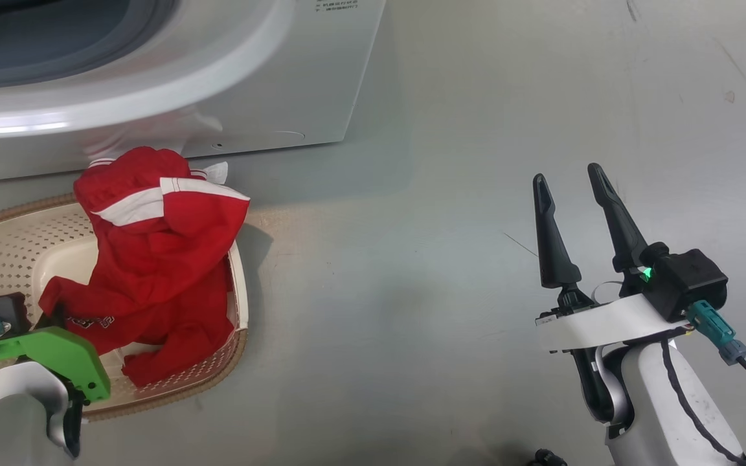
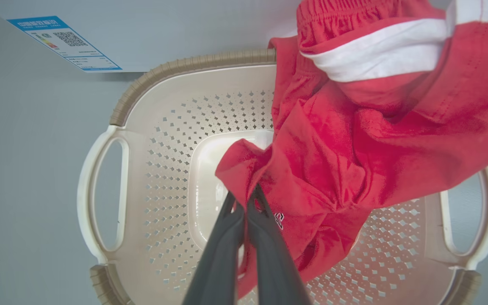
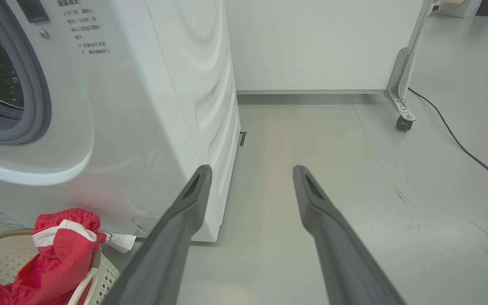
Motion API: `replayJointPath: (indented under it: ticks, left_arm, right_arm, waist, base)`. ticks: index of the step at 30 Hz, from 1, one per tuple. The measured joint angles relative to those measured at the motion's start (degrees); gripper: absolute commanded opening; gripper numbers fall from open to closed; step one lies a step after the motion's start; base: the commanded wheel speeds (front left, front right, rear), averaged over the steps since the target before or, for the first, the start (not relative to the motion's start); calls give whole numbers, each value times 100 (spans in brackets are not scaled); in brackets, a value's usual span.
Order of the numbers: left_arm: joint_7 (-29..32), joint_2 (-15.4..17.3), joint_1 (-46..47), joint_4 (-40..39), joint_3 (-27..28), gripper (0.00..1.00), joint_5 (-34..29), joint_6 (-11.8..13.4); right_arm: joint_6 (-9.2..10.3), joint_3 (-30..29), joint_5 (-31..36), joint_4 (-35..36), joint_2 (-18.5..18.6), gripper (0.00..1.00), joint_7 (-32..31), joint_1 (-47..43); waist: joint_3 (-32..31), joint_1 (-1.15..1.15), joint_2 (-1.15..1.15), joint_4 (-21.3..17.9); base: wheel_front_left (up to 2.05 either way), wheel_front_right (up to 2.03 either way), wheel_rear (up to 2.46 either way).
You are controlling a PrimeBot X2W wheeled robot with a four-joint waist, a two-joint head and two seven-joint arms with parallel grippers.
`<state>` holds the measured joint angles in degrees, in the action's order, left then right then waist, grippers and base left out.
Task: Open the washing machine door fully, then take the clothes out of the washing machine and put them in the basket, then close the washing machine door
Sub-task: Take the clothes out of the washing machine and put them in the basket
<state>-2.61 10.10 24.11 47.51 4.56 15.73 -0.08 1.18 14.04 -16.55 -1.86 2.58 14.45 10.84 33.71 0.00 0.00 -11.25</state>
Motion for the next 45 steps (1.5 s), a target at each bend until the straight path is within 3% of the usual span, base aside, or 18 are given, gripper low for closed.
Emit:
replayJointPath:
  ticks: [1,2,27,45]
  left_arm:
    - [-1,-33,14,27,-35,36,0,-24]
    - [-14,-58,25,57,-59,100,0,-25]
    - [-1009,-201,441,305,-457,100,-121,-478]
    - [-1168,-409,410,-547,-818,100,-282,-635]
  right_arm:
    - [0,4,0,0,0,100,0,15]
    - [0,9,0,0,0,100,0,33]
    - [48,-14,-1,-133,1,100,0,49]
    - [43,-73,0,-156,3,100,1,6]
  waist:
    - [3,0,0,-2]
    - [6,0,0,-4]
    - [-384,0,0,93]
    - [-727,0,0,355]
  base:
    - [0,0,0]
    - [0,0,0]
    - [0,0,0]
    - [0,0,0]
